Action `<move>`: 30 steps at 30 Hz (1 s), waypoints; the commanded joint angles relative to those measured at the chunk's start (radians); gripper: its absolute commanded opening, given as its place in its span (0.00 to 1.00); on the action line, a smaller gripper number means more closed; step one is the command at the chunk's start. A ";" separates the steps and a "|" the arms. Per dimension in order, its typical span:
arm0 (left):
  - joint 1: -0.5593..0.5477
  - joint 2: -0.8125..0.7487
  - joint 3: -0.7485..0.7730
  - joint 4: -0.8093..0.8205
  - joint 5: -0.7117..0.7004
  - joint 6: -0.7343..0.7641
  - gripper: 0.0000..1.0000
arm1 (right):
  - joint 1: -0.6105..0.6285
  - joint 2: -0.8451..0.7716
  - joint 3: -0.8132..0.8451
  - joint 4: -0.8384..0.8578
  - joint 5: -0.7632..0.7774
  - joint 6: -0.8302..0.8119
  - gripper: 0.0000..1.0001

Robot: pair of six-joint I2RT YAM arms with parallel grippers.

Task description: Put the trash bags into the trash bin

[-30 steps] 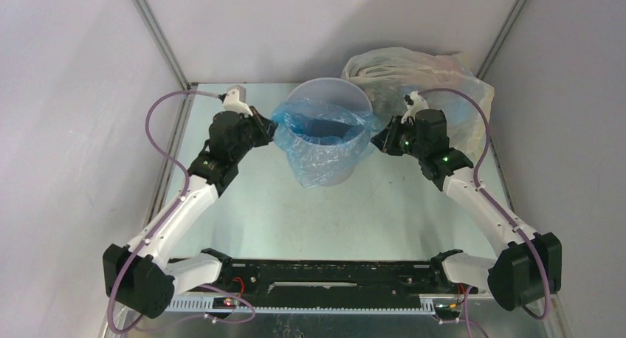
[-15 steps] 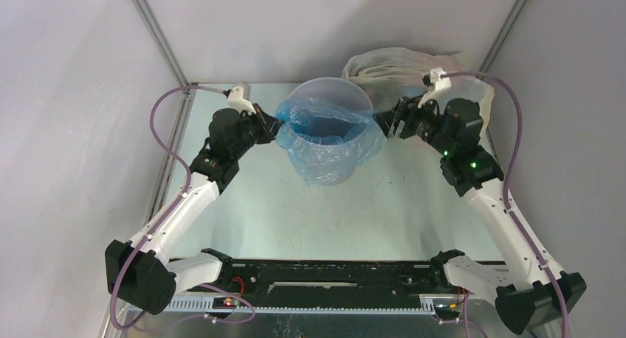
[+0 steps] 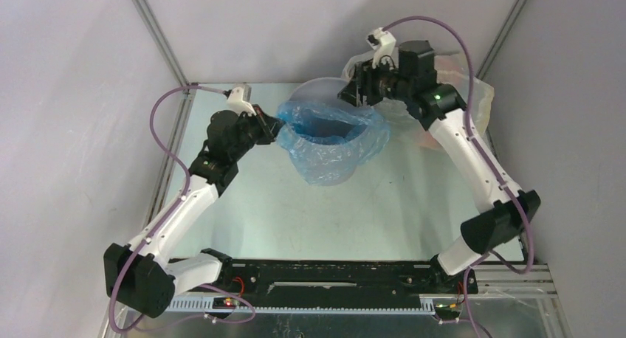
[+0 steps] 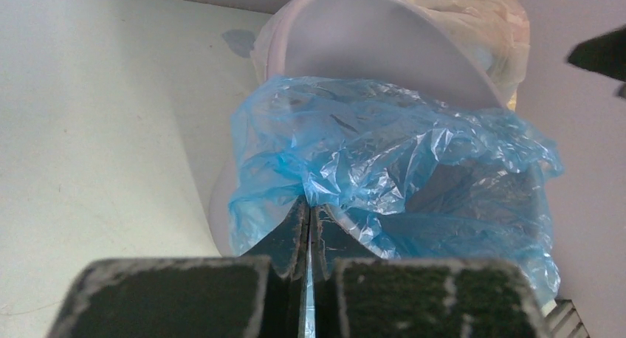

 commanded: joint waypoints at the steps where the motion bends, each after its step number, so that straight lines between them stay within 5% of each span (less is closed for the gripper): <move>1: 0.002 -0.053 -0.028 0.042 0.028 0.026 0.02 | 0.043 0.075 0.135 -0.159 0.007 -0.035 0.57; 13: 0.003 -0.070 -0.063 0.039 0.026 0.027 0.02 | 0.084 0.260 0.318 -0.320 0.128 -0.069 0.55; 17: 0.003 -0.062 -0.061 0.040 0.026 0.026 0.02 | 0.084 0.285 0.351 -0.369 0.085 -0.086 0.38; 20: 0.003 -0.059 -0.058 0.041 0.022 0.024 0.02 | 0.083 0.275 0.348 -0.348 0.063 -0.086 0.03; 30: 0.011 -0.006 0.023 0.011 -0.053 0.023 0.02 | 0.021 0.316 0.465 -0.220 0.062 -0.044 0.00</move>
